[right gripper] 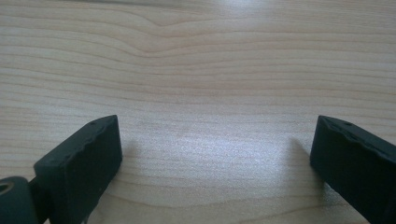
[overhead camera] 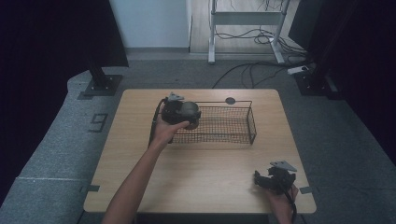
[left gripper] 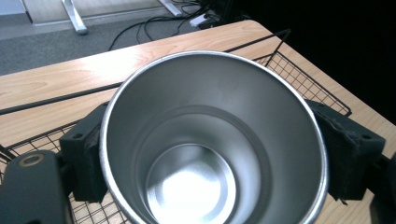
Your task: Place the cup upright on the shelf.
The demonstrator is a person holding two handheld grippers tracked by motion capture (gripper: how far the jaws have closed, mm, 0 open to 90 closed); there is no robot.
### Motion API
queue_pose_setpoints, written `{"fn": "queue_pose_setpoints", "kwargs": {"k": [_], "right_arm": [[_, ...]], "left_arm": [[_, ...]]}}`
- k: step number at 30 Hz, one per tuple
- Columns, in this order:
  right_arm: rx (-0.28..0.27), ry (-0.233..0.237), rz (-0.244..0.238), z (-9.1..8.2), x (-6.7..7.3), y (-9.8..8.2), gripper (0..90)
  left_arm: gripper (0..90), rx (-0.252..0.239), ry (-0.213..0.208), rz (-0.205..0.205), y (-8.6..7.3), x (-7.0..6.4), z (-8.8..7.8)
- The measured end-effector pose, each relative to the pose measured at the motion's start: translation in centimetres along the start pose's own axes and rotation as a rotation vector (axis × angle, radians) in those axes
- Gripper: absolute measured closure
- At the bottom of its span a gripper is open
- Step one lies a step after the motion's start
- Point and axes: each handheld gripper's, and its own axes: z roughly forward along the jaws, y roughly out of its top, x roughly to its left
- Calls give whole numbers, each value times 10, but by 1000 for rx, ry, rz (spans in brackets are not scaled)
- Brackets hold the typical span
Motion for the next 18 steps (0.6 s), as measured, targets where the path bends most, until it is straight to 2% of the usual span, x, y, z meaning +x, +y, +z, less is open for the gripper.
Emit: {"fn": "queue_pose_setpoints", "kwargs": {"k": [10,14,18], "right_arm": [[0,0,0,0,0,0,22],[0,0,0,0,0,0,22],[-1,0,0,0,0,0,25]], "left_arm": [[141,21,13,-7,6,4,19],[141,38,21,-31,6,5,28],[141,56,28,-27,3,5,36]]}}
